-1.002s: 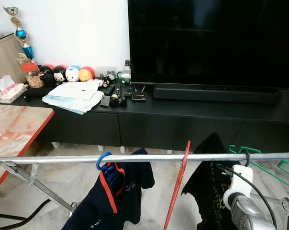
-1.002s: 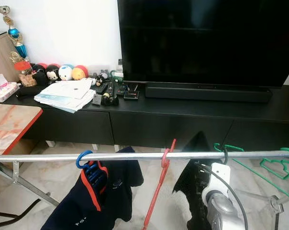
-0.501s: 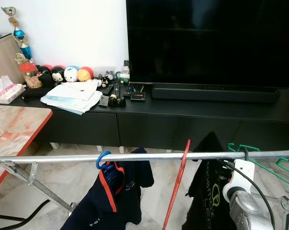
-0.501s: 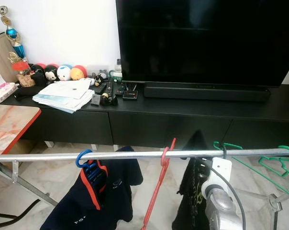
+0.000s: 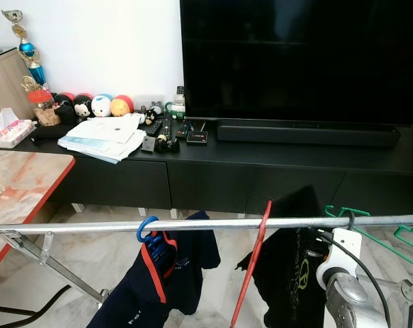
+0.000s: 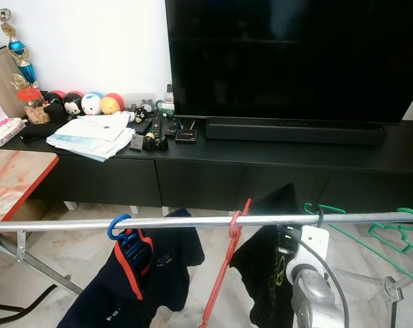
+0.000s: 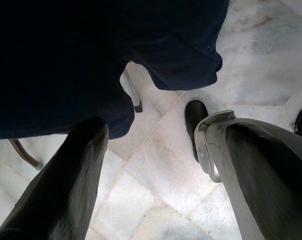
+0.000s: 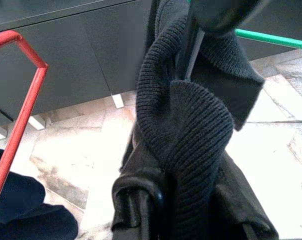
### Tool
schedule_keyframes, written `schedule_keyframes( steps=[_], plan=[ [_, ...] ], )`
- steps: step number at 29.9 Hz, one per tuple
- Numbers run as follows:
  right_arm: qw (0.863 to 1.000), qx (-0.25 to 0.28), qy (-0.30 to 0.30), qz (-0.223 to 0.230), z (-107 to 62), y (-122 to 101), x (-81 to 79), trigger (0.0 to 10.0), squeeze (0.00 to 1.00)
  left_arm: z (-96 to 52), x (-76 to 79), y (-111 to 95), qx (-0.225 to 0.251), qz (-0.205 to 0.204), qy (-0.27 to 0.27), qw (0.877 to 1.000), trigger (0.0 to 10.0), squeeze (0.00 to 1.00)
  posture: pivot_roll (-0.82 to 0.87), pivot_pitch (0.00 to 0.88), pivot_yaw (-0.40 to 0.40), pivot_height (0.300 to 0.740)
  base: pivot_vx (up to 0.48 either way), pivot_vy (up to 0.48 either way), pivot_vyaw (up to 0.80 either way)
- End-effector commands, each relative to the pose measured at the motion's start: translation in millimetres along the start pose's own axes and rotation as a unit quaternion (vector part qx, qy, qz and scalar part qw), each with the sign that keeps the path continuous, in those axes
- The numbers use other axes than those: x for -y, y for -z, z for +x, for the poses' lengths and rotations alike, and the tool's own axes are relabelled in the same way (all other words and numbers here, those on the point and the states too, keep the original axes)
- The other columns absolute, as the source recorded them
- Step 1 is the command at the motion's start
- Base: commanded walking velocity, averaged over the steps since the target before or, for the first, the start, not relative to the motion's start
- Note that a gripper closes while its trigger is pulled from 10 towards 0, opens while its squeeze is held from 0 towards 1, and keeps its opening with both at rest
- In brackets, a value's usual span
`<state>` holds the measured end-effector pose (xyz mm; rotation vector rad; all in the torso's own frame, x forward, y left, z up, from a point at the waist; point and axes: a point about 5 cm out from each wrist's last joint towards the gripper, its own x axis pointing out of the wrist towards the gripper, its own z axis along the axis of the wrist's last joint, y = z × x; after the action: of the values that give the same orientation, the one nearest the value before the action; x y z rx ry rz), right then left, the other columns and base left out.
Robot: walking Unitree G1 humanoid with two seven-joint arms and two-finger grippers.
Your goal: Hang hanger
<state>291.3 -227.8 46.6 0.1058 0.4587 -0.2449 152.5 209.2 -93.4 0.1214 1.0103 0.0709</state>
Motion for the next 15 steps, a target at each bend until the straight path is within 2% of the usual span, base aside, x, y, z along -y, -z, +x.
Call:
schedule_keyframes(
  steps=[1,9,11,15],
  plan=[
    [1.000,0.006,-0.001,0.013,-0.5,-0.4,-3.7,0.0,0.00,-0.6,-2.4,4.4,-0.012,0.006,-0.004,1.000,10.0,0.00,-0.05,0.000,0.049,0.740,0.000,0.000,0.00],
    [0.999,0.036,0.000,0.028,-7.7,-4.4,-6.3,0.0,0.00,-0.6,-2.6,4.3,-0.012,0.007,-0.005,1.000,10.0,0.00,-0.05,0.000,0.048,0.740,0.000,0.000,0.00],
    [0.997,0.069,0.005,0.018,-13.5,-10.2,-5.8,0.0,0.00,-0.6,-2.7,4.0,-0.011,0.007,-0.006,1.000,10.0,0.00,-0.06,0.000,0.049,0.740,0.000,0.000,0.00],
    [0.995,0.100,-0.004,0.017,-19.0,-15.2,-6.3,0.0,0.00,-0.5,-2.7,3.6,-0.010,0.009,-0.007,1.000,10.0,0.00,-0.06,0.000,0.049,0.740,0.000,0.000,0.00]
  ],
)
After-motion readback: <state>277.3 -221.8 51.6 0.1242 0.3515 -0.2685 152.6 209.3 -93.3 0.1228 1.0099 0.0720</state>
